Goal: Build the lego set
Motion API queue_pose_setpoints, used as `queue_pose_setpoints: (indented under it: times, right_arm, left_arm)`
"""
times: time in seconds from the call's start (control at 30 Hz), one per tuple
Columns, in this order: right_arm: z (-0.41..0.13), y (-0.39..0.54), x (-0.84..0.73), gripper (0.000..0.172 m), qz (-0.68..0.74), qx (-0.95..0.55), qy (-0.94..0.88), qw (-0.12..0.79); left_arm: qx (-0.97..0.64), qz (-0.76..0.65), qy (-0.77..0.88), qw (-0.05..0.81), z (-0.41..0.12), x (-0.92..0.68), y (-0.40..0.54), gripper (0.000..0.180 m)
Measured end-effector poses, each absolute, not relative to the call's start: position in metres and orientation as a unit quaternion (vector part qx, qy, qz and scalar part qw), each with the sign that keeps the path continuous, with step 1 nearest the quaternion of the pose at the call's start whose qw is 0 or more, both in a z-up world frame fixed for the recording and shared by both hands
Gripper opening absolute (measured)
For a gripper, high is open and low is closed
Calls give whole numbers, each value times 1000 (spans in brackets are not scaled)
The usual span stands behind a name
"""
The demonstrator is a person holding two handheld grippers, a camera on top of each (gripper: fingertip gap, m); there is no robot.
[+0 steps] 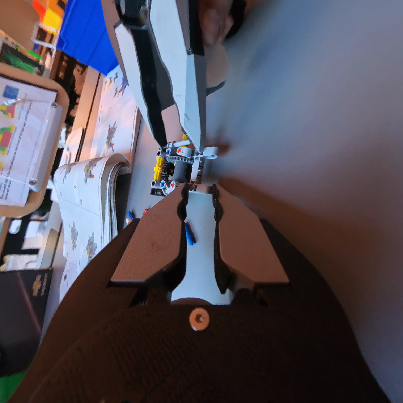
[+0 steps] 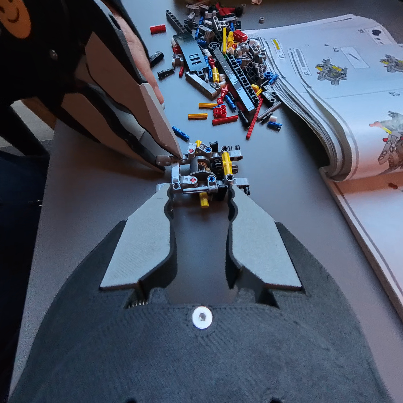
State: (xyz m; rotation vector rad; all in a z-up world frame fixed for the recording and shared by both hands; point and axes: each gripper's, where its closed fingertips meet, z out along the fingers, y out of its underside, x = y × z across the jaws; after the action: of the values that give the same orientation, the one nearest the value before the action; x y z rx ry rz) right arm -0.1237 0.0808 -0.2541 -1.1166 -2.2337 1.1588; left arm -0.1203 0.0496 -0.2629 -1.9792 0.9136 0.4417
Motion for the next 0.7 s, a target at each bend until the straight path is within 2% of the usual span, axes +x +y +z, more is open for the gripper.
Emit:
queue_pose_setpoints:
  times: [0.1,0.2,0.33,0.53,0.7]
  right_arm:
    - [-253,81,-123,40,421,-383,-801,184]
    - [-253,83,-123,38,429,-388,-797,174]
    - [-253,81,-122,37,430,-380,-801,173]
    - [-252,77,-118,37,428,-362,-809,178]
    - [-253,71,-113,38,421,-332,-822,192]
  left_arm:
    - [-802,145,372,444,-263,-118,47,20]
    - [-817,52,350,455,-255,-108,42,26]
    - [-821,-13,281,496,-220,-120,54,19]
    - [-857,-45,317,403,-240,-121,80,16]
    - [-857,-107,328,382,-247,-105,86,7]
